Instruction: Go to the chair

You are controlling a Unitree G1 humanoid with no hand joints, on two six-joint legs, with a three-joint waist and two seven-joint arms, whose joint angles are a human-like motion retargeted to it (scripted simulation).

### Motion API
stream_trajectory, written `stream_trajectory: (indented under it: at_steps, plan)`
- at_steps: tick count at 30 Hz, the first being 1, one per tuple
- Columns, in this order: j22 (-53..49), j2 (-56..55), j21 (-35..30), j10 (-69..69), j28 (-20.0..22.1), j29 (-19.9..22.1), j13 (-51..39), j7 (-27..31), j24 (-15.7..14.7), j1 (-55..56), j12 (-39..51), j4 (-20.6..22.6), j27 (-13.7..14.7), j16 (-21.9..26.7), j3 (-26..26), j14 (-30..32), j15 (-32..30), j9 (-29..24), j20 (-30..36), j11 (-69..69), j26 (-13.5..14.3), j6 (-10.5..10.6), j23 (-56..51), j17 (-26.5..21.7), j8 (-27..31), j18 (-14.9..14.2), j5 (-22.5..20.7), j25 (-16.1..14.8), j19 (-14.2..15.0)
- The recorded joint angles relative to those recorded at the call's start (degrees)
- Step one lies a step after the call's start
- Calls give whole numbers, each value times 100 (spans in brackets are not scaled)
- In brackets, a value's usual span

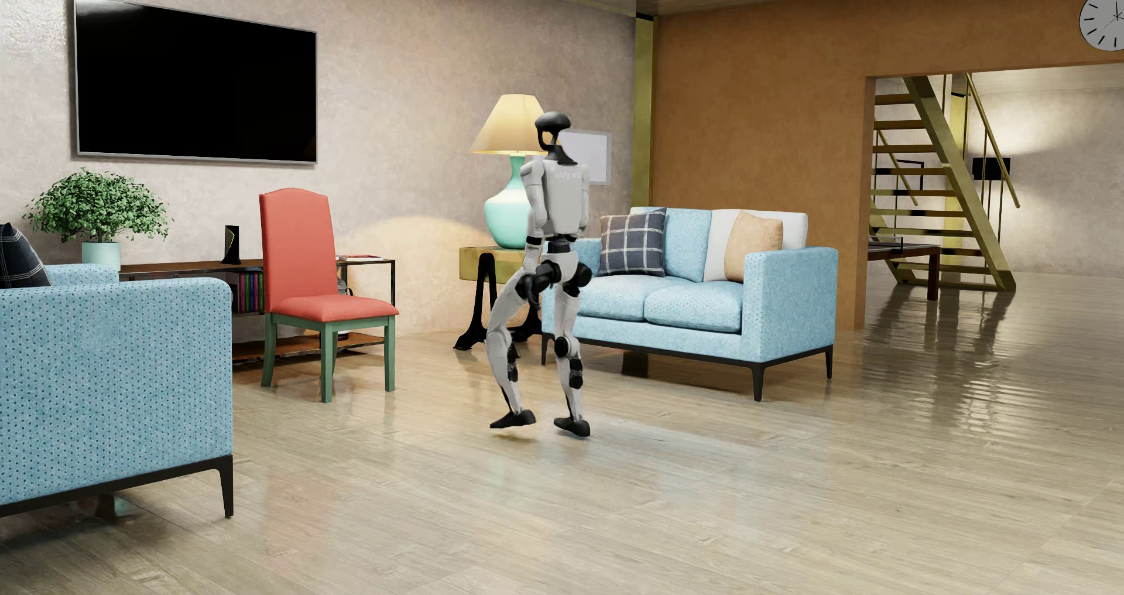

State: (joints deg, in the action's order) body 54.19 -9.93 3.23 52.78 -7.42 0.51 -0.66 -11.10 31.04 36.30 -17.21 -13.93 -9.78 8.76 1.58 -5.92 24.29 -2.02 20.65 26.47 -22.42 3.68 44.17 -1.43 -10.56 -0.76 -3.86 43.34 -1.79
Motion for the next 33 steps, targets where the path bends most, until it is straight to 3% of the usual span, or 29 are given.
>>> stream_trajectory:
  at_steps: [2, 4, 5, 7, 8, 9, 10, 11, 12, 14, 15, 18, 19, 20, 22, 24, 26, 27, 29, 30, 31, 33]
  plan:
    - [-365, 178, -120, -2357, 464, 67, -88, -4, -283, -162, -461, 335, 200, -130, 75, 297, 177, 126, -605, -192, -6, 38, -184, 61, 163, -224, -123, -127, 64]
    - [-482, 355, -119, -3643, 816, 223, -93, -336, -233, -478, -623, 322, 199, -330, 113, 1163, 313, 241, -830, -315, -111, 83, -243, 93, 349, 475, -164, -239, 152]
    - [-408, 359, -78, -3564, 814, 298, -90, -483, -155, -544, -543, 304, 124, -432, 124, 1086, 376, 268, -793, -156, -214, 70, -207, 78, 468, 699, -97, -279, 207]
    - [-31, 263, 153, -3136, 352, 479, 102, -538, 288, -648, 34, 413, -136, -361, 110, 642, 190, 254, -267, 600, -288, -78, -35, 97, 457, 577, 174, -444, 288]
    - [58, 104, 179, -2923, 1, 393, 238, -567, 542, -719, 385, 462, -262, -225, 88, 441, -216, 237, 47, 1158, -264, -136, 88, 85, 471, 584, 316, -446, 408]
    - [-2, -182, 108, -2801, -198, 11, 306, -686, 760, -848, 709, 518, -344, -97, 60, 236, -735, 225, 296, 1866, -146, -169, 245, -40, 662, 620, 444, -353, 658]
    - [-105, -530, 80, -2736, -89, -394, 341, -837, 861, -1010, 1036, 570, -344, -45, 39, 39, -1237, 215, 323, 2649, -34, -208, 358, -233, 923, 630, 542, -231, 1070]
    - [-348, -892, 186, -2682, 341, -516, 347, -978, 826, -1194, 1206, 623, -471, 42, 22, -132, -1536, 198, 144, 3457, 72, -271, 423, -370, 1208, 605, 596, -172, 1308]
    - [-527, -1259, 385, -2625, 869, -246, 376, -1108, 716, -1353, 1436, 666, -559, 78, 12, -285, -1527, 177, -100, 4118, 148, -348, 423, -406, 1369, 559, 704, -184, 1320]
    - [-640, -1864, 904, -2649, 1651, 459, 579, -1257, 406, -1659, 1992, 705, -623, 199, -33, -485, -1316, 155, -536, 4581, 199, -481, 326, -363, 1184, 446, 1210, -394, 1125]
    - [-675, -2071, 1051, -2675, 1697, 544, 678, -1271, 308, -1788, 2274, 722, -593, 320, -87, -559, -1206, 153, -595, 4394, 228, -526, 282, -318, 1038, 394, 1422, -521, 1058]
    - [-886, -2272, 1044, -2584, 1400, 50, 994, -1167, 345, -2008, 3060, 781, -377, 729, -282, -842, -826, 166, -410, 2417, 353, -619, 86, -437, 925, 222, 1525, -582, 882]
    - [-951, -2102, 1094, -2642, 1373, 4, 1110, -1081, 376, -2099, 3281, 807, -378, 818, -330, -892, -1076, 187, -295, 1231, 405, -642, 18, -419, 1007, 164, 1425, -605, 1023]
    - [-981, -1805, 1152, -2791, 1374, 65, 1220, -982, 408, -2215, 3473, 805, -407, 888, -343, -900, -1489, 215, -148, 343, 458, -656, -8, -332, 754, 115, 1442, -626, 855]
    - [-1011, -1438, 1153, -2601, 1335, 140, 1354, -757, 446, -2249, 3729, 727, -518, 916, -341, -1001, -1239, 235, 90, 74, 430, -681, 136, -188, 352, -11, 1469, -571, 522]
    - [-1260, -1191, 944, -2119, 1514, -134, 1260, -567, 347, -2072, 3576, 461, -653, 788, -337, -1041, -1196, 209, -65, -111, 387, -629, 408, -112, 89, -140, 1325, -374, 415]
    - [-1530, -1002, 808, -1276, 1671, -414, 1209, -185, 132, -1582, 3190, 145, -590, 521, -326, -792, -1089, 166, -194, -224, 553, -550, 364, -51, -230, -335, 1160, -210, 357]
    - [-1548, -916, 845, -765, 1542, -353, 1211, 111, 164, -1235, 3007, 14, -519, 485, -328, -531, -1023, 138, -26, -277, 665, -500, 232, 18, -399, -471, 1067, -214, 319]
    - [-1275, -805, 894, 147, 975, 30, 1225, 712, 580, -553, 2706, -116, -351, 549, -359, 14, -896, 84, 461, -292, 795, -382, -69, 138, -705, -971, 935, -274, 275]
    - [-1008, -769, 887, 410, 1045, 174, 1200, 893, 622, -360, 2534, -164, -282, 477, -377, -20, -843, 65, 435, -280, 717, -310, -165, 146, -817, -1161, 889, -280, 268]
    - [-630, -736, 848, 432, 1447, 230, 1147, 974, 481, -280, 2324, -248, -253, 326, -388, -292, -808, 59, 157, -273, 495, -244, -231, 112, -875, -1127, 841, -267, 269]
    - [44, -638, 758, -365, 2123, 210, 1037, 872, -422, -539, 1852, -332, -204, -107, -377, -623, -806, 88, -931, -394, -20, -145, -386, -34, -868, -805, 761, -243, 286]
